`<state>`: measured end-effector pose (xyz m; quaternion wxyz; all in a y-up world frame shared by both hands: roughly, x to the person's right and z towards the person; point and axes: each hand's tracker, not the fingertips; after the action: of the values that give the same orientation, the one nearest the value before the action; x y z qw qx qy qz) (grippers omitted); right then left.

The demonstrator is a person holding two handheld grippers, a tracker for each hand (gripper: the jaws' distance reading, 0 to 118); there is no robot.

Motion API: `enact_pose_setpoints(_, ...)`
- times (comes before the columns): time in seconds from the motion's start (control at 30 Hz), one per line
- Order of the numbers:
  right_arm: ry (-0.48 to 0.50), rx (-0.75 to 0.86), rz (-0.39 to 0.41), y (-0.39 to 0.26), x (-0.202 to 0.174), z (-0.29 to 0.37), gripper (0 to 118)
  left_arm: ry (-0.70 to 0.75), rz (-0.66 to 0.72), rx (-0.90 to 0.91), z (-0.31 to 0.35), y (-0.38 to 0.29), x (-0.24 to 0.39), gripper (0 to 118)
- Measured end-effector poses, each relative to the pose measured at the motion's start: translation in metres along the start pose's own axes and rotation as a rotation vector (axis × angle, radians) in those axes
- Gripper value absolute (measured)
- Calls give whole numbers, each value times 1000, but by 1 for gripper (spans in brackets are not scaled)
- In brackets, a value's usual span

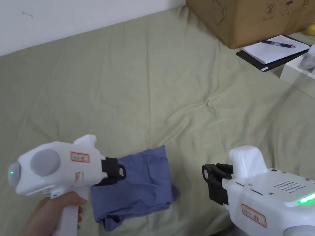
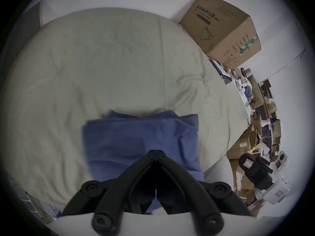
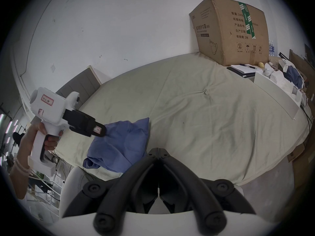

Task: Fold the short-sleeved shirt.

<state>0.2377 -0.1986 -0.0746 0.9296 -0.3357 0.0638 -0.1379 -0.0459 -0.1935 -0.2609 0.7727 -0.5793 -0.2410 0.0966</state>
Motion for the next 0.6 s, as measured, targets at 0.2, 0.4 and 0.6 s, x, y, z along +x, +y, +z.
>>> enact_pose_setpoints(0.2,-9,-22,11,0,0,0,0,-35,-62,-103,-81,-9,45,0)
enact_pose_setpoints(0.4,-30,-40,21,-1,4,5,0,-115,-87,-122,-100,-4,72,0)
enact_pose_setpoints(0.6,-13,-61,47,5,-4,-8,0,-263,-88,-74,-43,-9,42,0)
